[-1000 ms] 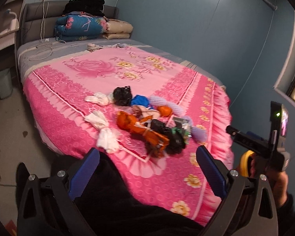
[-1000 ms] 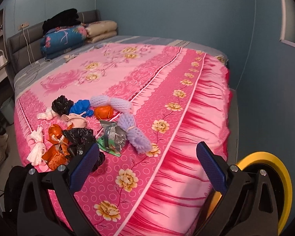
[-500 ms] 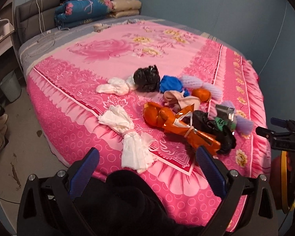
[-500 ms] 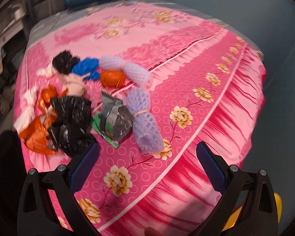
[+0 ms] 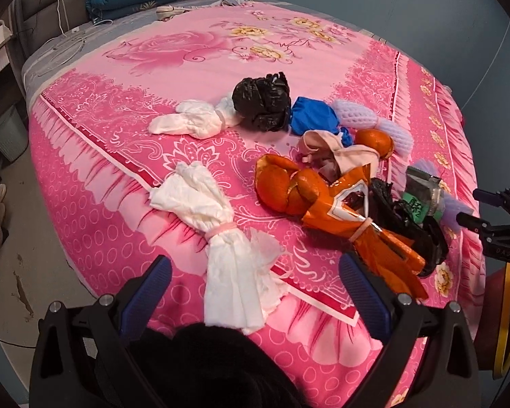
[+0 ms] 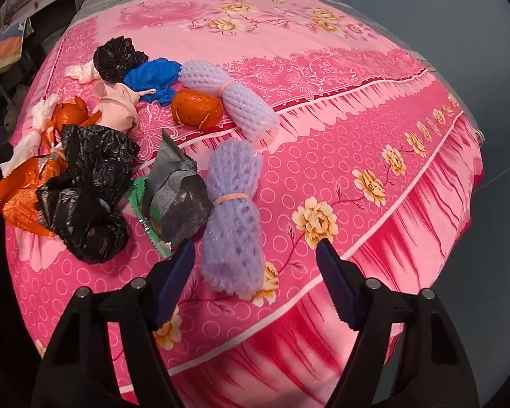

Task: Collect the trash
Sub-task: 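Grasp the purple foam net with the right tool while the left tool grasps the white tissue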

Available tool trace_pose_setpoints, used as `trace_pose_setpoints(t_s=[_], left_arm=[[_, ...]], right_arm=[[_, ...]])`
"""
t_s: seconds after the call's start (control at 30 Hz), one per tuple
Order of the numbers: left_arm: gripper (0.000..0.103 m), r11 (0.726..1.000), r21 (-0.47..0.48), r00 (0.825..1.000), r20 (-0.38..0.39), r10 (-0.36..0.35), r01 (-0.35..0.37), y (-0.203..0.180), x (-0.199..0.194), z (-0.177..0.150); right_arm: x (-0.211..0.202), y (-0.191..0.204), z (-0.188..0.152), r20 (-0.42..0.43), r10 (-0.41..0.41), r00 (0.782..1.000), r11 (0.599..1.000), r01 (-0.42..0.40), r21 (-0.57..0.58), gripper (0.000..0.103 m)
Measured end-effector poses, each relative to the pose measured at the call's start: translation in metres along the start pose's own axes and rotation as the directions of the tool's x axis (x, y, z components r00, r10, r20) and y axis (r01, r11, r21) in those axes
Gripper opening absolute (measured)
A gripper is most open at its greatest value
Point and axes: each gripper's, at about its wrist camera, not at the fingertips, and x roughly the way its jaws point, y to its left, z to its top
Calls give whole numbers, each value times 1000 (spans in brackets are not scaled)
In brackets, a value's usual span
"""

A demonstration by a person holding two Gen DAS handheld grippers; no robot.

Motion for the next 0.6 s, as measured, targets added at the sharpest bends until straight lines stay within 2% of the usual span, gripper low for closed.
trace_pose_setpoints(t_s=[0.13,0.2,0.37,0.43,0.5,0.53,0.6], left_arm=[[93,999,-8,999,-34,-35,34,-2,13,-2],[88,999,5,998,-41,-43,43,-6,16,-5],[79,998,13,997,-61,-57,58,-8,25,-7],[72,997,16,996,-62,-72,73,-8,27,-7],[58,996,8,993,-67,-92,93,-7,28,-6],[54,995,5,993,-67,-96,97,-6,28,-6],[41,996,4,993,-71,-91,91,-5,30,-6]], right_arm=[[16,1,9,-33,3,999,1000,-3,-3,61],[26,1,10,-54,-2,999,1000,2,0,52],[40,1,12,-85,6,996,1000,-4,25,43],[41,3,11,-86,-2,996,1000,5,27,38],[39,3,12,-73,-5,997,999,8,42,31],[37,3,12,-68,-1,998,999,4,47,30],[35,4,12,-66,4,998,998,0,59,27]])
